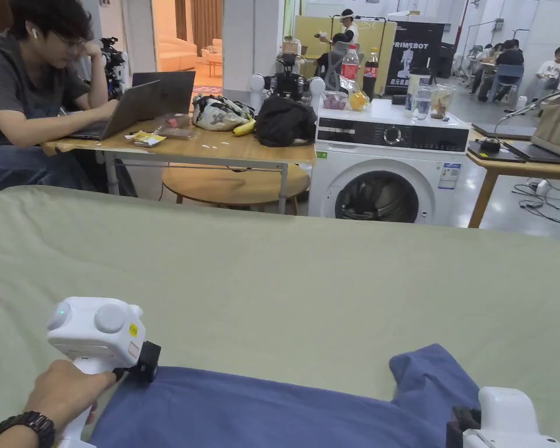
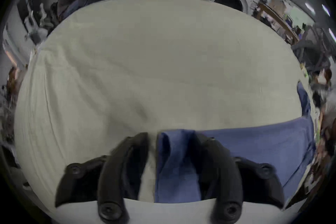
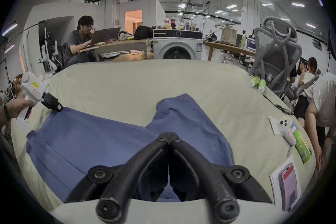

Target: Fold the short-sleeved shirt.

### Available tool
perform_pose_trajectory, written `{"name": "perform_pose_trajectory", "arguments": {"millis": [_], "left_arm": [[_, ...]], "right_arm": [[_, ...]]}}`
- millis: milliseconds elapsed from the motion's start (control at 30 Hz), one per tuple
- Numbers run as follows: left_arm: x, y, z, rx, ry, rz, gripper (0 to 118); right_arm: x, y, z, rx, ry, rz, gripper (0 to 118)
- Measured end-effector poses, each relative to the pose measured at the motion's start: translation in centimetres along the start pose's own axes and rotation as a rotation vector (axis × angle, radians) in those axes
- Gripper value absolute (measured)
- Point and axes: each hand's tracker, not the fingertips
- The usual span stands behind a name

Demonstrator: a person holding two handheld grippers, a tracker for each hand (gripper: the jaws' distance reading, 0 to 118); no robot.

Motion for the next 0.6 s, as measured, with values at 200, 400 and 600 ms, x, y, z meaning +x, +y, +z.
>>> {"name": "perform_pose_trajectory", "arguments": {"millis": [200,400,600], "left_arm": [[1.0,-2.0,2.0,0.066,-0.057,-0.066,0],[0.5,-4.1,5.1,0.172,-0.106,0.003,0],[0.0,-5.2,7.9,0.246,-0.125,0.012,0]], "right_arm": [[2.1,1.6,-0.7,-0.015,-0.01,-0.028,0],[6.0,5.7,-4.4,-0.12,-0.007,-0.078,0],[8.5,8.0,-11.5,-0.314,-0.013,-0.036,61]]}}
